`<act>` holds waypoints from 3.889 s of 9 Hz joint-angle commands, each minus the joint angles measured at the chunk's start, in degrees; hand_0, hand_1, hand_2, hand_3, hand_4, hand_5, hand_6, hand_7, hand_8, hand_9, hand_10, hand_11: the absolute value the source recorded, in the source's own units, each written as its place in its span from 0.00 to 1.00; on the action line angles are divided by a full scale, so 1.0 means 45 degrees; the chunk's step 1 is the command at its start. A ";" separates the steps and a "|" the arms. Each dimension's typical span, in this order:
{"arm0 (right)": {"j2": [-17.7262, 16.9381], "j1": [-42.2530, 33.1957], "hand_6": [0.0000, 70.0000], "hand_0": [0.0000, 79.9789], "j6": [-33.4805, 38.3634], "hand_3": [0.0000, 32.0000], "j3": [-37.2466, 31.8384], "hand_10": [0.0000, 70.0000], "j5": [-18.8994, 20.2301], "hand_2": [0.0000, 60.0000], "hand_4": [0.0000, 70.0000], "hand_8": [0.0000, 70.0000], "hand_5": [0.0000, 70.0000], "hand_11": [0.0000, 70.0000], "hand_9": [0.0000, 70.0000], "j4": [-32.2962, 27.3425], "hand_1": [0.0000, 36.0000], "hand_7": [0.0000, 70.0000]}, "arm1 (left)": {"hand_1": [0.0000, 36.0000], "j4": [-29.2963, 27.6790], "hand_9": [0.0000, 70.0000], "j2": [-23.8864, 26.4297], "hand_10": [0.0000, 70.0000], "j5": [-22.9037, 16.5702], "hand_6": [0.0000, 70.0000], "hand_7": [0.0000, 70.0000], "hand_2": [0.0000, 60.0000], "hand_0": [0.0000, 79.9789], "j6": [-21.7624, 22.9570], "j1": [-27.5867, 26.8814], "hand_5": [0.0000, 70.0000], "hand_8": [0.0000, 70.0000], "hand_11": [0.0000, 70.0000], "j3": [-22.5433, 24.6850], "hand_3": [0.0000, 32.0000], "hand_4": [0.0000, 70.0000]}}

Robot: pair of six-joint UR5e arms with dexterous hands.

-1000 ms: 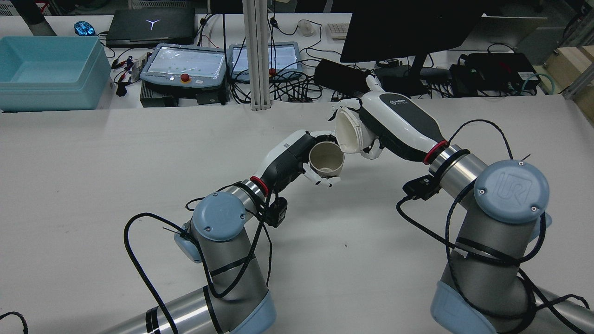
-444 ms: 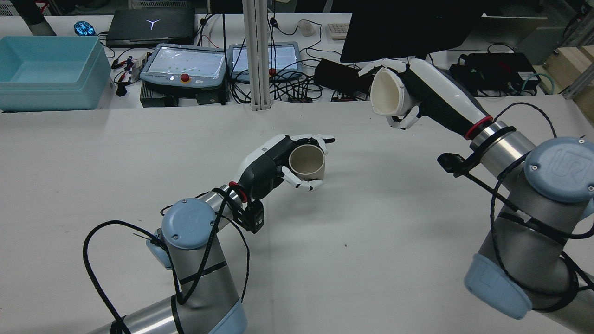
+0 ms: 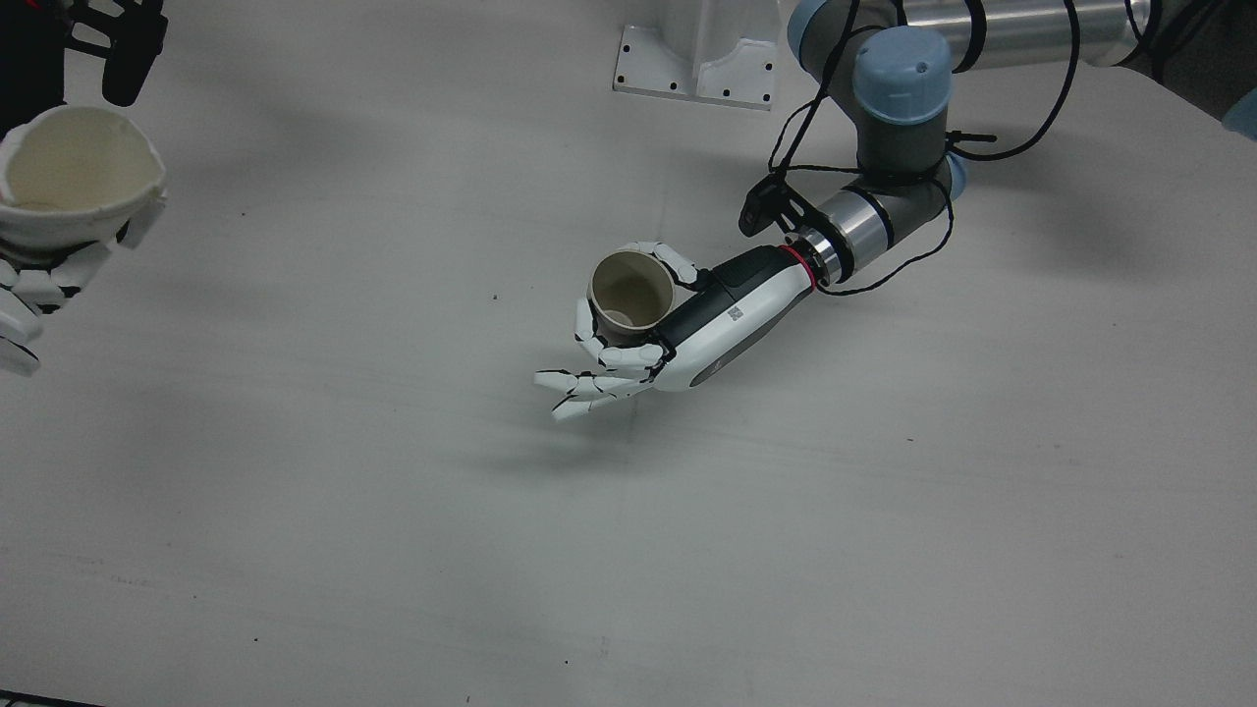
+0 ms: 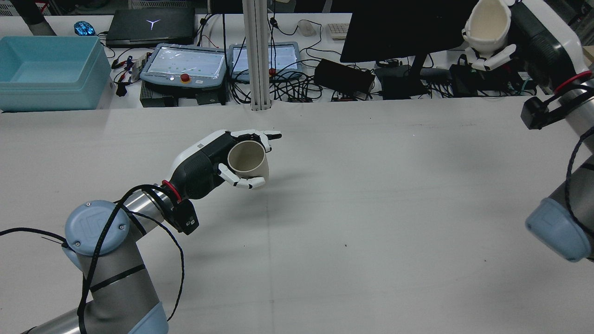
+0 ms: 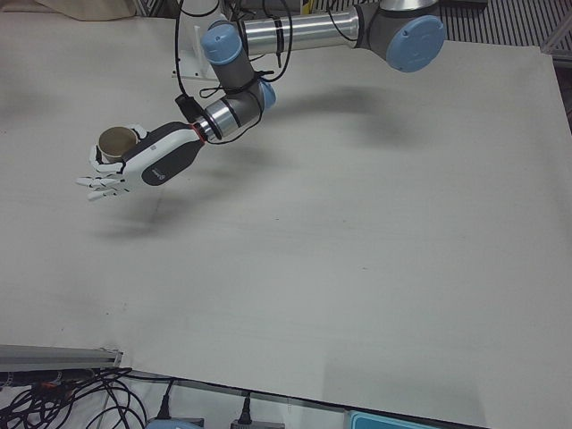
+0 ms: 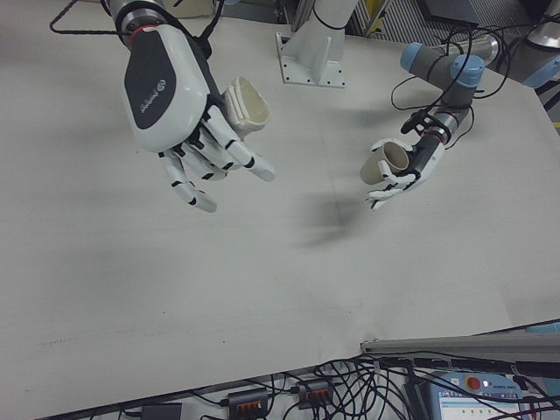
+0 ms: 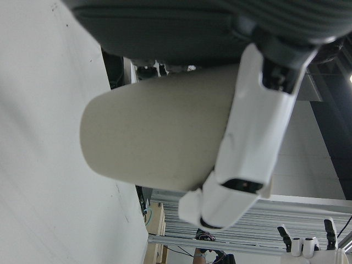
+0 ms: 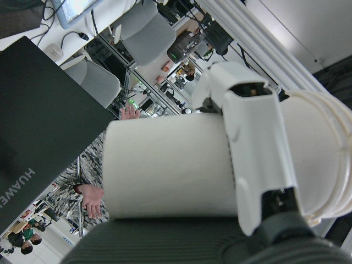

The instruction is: Pour water

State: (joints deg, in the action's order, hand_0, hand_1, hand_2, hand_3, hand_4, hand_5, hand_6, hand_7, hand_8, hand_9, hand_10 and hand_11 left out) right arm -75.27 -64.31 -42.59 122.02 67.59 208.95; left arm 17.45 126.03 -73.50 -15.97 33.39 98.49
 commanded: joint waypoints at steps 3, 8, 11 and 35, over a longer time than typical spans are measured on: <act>-0.2119 -0.2328 0.96 1.00 0.3737 0.00 -0.3355 0.34 0.0839 1.00 0.04 0.87 0.41 0.56 1.00 -0.5796 1.00 0.90 | 1.00 -0.0301 0.09 -0.1207 0.15 -0.2123 0.30 0.24 1.00 1.00 0.0131 0.2751 1.00 0.18 0.27 0.0107 0.00 0.75; -0.2454 -0.2271 1.00 1.00 0.5108 0.00 -0.9274 0.38 0.0683 1.00 0.05 0.94 0.43 0.61 1.00 -1.1758 1.00 0.96 | 1.00 -0.2077 0.11 -0.2166 0.16 -0.3684 0.32 0.25 1.00 1.00 0.0131 0.4745 1.00 0.19 0.28 -0.1354 0.00 0.78; -0.2298 -0.2077 1.00 1.00 0.5089 0.00 -1.1971 0.46 0.0663 1.00 0.05 1.00 0.44 0.71 1.00 -1.4141 1.00 0.99 | 1.00 -0.3675 0.11 -0.2984 0.16 -0.3920 0.32 0.25 1.00 1.00 0.0112 0.5041 1.00 0.19 0.29 -0.2585 0.00 0.79; -0.0891 -0.0377 0.68 0.81 0.4036 0.00 -1.7975 0.12 -0.0822 0.37 0.00 0.77 0.30 0.22 0.98 -1.7058 0.82 0.58 | 0.00 -0.9971 0.00 -0.6660 0.01 -0.3764 0.17 0.12 0.00 0.61 -0.1001 0.5879 0.00 0.07 0.02 -0.7003 0.00 0.43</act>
State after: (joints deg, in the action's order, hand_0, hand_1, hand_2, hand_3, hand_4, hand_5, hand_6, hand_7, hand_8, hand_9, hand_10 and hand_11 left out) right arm -79.18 -66.51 -23.62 41.22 63.96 132.19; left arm -26.07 97.11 -90.56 -20.45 59.32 67.18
